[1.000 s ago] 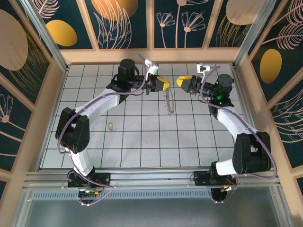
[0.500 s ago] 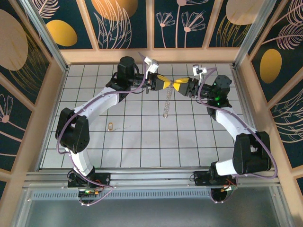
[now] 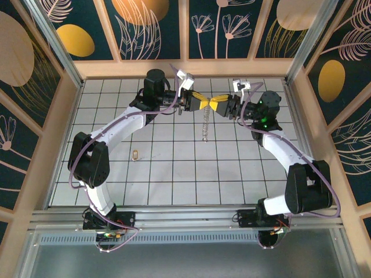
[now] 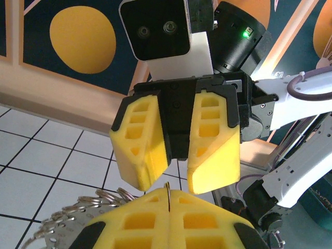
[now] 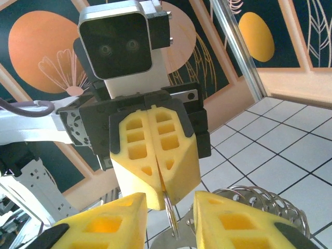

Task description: Put the keys on the keyring

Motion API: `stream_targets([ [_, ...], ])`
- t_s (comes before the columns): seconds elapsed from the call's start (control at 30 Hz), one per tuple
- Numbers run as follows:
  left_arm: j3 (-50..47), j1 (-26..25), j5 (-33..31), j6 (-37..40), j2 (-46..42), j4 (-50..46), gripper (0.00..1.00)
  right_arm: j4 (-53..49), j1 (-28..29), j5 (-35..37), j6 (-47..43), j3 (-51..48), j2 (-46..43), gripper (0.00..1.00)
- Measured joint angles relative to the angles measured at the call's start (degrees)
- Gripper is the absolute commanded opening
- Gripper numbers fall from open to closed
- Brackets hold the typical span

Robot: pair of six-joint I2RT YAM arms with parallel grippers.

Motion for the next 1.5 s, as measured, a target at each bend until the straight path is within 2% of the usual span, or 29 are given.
stream_targets([
  [0.17, 0.0, 0.0, 0.0, 0.0, 0.0, 0.0, 0.0, -0.4, 0.3, -0.1, -0.4, 0.3, 0.4, 0.16],
  [0.3, 0.0, 0.1, 0.0, 0.2, 0.0, -0.2, 0.0, -0.8, 0.4, -0.6, -1.2, 0.3, 0.5, 0.0],
  [0.47, 0.1, 0.2, -0.1, 0.1, 0.0, -1.0, 0.0, -1.3, 0.5, -0.5, -2.0, 0.3, 0.4, 0.0],
  [0.5, 0.2, 0.2, -0.4, 0.1, 0.0, -1.1, 0.08, -1.3, 0.5, -0.2, -2.2, 0.3, 0.4, 0.0],
  [0.57, 0.4, 0.2, -1.6, -0.2, 0.0, -1.3, 0.13, -1.3, 0.5, 0.6, -2.7, 0.3, 0.3, 0.0],
  [0.6, 0.6, 0.1, -2.6, -0.5, 0.0, -1.2, 0.21, -1.2, 0.5, 1.2, -3.0, 0.3, 0.2, 0.0],
  [0.67, 0.6, 0.1, -5.3, -1.6, -0.5, -1.0, 0.26, -1.2, 0.5, 2.0, -3.1, 0.2, -0.2, 0.0],
  [0.7, 0.5, 0.3, -7.0, -2.6, -1.1, -0.3, 0.33, -1.1, 0.5, 2.6, -3.1, 0.2, -0.4, 0.0],
  [0.77, -0.4, 0.8, -10.1, -4.6, -2.7, 1.4, 0.36, 0.0, 0.5, 3.5, -3.1, 0.2, -0.9, 0.0],
  [0.8, -1.0, 1.2, -11.5, -5.8, -3.8, 2.4, 0.42, 0.9, 0.5, 4.0, -3.0, 0.2, -1.2, 0.0],
  [0.97, -1.8, 2.3, -15.2, -10.3, -7.5, 6.4, 0.54, 8.2, 0.5, 6.6, -1.1, 0.2, -2.0, 0.0],
  [1.17, -2.0, 2.2, -15.0, -15.0, -8.2, 9.8, 0.59, 17.6, 0.9, 11.7, 2.2, 0.2, -2.1, 0.0],
  [1.5, -2.1, 2.2, -11.6, -22.9, -6.2, 17.2, 0.6, 31.0, 2.8, 17.7, 8.5, 0.2, 0.7, 0.0],
])
